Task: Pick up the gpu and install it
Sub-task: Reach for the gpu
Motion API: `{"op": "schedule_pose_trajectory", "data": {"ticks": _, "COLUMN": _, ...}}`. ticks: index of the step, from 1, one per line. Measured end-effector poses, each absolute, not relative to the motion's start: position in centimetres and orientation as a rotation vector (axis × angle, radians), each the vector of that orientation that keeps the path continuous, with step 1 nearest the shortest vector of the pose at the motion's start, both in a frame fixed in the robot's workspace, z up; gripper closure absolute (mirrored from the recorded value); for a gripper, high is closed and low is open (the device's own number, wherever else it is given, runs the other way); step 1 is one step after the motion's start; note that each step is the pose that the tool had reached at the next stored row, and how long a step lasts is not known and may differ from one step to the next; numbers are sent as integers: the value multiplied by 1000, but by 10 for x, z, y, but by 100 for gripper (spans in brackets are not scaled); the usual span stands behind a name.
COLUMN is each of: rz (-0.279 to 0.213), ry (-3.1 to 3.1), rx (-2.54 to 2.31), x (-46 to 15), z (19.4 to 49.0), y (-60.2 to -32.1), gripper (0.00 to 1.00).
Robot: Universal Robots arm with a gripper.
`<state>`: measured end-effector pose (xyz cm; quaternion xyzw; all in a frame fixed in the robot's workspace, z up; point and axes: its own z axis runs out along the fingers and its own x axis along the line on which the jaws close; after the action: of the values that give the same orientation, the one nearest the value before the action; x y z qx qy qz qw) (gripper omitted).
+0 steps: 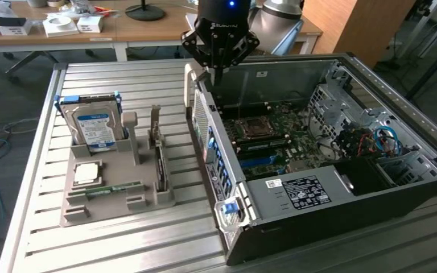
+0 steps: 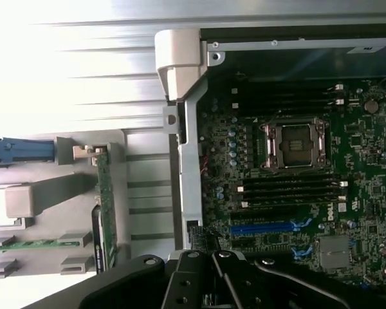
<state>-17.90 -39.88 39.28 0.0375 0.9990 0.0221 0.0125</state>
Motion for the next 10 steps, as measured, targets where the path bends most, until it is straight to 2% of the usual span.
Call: {"op": "schedule_pose_trajectory", "data": {"ticks": 10, "rz": 69, "ry": 3114, "rx": 117, "x": -204, "z": 393, "y": -399, "gripper": 89}}
